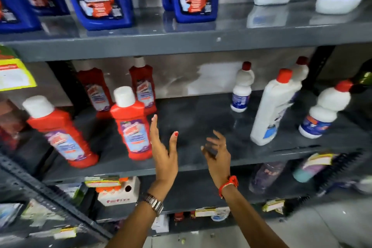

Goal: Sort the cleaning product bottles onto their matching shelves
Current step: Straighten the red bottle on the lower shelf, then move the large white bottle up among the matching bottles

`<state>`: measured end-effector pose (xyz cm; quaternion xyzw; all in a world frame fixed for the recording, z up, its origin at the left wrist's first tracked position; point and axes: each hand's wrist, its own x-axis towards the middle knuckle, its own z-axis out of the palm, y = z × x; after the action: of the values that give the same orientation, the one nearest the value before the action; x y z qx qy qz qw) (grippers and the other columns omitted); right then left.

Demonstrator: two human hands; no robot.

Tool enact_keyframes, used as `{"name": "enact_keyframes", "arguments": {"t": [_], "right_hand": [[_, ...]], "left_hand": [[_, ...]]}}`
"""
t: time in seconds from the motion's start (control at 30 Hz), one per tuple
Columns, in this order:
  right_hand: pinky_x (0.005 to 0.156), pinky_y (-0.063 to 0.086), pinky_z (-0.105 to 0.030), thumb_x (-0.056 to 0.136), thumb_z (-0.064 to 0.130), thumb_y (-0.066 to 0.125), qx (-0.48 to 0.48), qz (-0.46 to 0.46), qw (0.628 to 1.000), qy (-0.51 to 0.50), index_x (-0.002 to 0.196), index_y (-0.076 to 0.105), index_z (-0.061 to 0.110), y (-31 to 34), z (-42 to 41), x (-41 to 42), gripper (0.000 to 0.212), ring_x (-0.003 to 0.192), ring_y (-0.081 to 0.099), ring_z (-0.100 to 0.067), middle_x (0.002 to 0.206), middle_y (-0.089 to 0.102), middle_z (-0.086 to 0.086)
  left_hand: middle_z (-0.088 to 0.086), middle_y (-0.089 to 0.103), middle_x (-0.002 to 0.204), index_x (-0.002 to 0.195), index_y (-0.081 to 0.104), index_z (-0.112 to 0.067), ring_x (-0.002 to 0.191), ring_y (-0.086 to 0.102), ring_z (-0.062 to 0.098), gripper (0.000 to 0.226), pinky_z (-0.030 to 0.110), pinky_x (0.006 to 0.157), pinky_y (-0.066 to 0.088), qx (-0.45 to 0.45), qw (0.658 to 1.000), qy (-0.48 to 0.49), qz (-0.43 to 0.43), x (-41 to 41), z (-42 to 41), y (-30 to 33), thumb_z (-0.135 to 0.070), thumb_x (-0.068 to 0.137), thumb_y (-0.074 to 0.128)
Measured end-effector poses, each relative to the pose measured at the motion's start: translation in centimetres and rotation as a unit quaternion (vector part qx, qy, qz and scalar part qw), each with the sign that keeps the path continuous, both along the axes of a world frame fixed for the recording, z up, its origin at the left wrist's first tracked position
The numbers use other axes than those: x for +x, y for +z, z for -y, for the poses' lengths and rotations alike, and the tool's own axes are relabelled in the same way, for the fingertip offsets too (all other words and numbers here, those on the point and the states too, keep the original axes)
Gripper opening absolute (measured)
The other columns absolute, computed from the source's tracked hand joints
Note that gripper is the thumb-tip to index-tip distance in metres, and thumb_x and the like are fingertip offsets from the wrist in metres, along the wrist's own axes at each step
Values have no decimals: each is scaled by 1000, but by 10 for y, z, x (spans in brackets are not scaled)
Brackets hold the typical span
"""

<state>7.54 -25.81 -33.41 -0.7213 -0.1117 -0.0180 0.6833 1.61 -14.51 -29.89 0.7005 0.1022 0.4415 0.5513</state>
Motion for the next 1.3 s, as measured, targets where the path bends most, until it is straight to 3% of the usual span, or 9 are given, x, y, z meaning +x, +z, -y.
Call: {"name": "enact_keyframes", "arguments": {"t": [0.17,0.23,0.33,0.53,0.7,0.9,1.03,1.17,1.3], "right_hand": [[70,45,0,78,-13,56,-35,30,986,-158,88,57,16,-5,88,43,31,80,60,-24,88,62,-10],[72,46,-4,76,-14,55,-48,47,978,-199,86,59,10,-5,117,66,27,80,59,-28,86,62,-12],[81,51,-30,75,-14,53,-54,56,971,-226,94,60,4,1,151,105,27,88,61,-32,95,65,-20],[104,39,-32,80,-6,52,-123,22,987,-96,127,45,6,37,179,173,49,122,50,-28,132,54,-16],[96,44,-37,82,-5,48,-222,0,975,-27,122,47,5,47,187,187,41,115,55,-36,123,60,-20],[70,39,-25,81,-2,48,-228,42,970,-75,95,60,1,41,198,176,18,93,63,-37,99,69,-23],[66,41,-28,78,-4,53,-174,149,968,-107,87,62,0,61,211,155,13,79,65,-36,85,71,-22],[68,44,-21,83,7,58,-99,228,962,-115,96,64,6,104,225,124,15,78,62,-18,89,73,-13],[76,56,-35,81,12,63,-12,250,964,-88,101,63,13,158,236,106,20,88,69,-19,92,74,-8]], "left_hand": [[-5,32,147,137,28,-25,129,28,-16,54,6,107,25,-30,992,-109,-53,57,73,-6,-26,88,52],[-14,36,141,133,27,-35,129,34,-9,54,10,107,29,-51,982,-168,-72,79,100,-8,-21,88,54],[-7,38,137,135,24,-26,130,38,8,59,6,102,33,-83,968,-215,-104,110,135,-4,-8,87,54],[7,44,139,133,30,-15,128,44,18,62,36,106,41,-60,954,-256,-148,152,175,-3,-23,80,61],[-1,59,114,115,42,-24,102,59,7,36,11,79,51,-34,967,-192,-162,161,189,-7,-13,85,58],[5,62,114,122,45,-10,107,60,20,37,31,86,55,-1,974,-168,-150,147,191,-5,-13,86,56],[-6,63,111,126,43,-16,101,62,1,41,21,85,54,34,982,-150,-109,124,199,19,-14,87,55],[-17,64,108,127,45,-16,102,62,1,46,19,83,55,53,989,-134,-16,100,211,59,-21,83,61],[-21,69,104,119,52,-20,104,63,6,41,17,81,53,7,982,-150,112,82,225,116,-27,80,59]]}}
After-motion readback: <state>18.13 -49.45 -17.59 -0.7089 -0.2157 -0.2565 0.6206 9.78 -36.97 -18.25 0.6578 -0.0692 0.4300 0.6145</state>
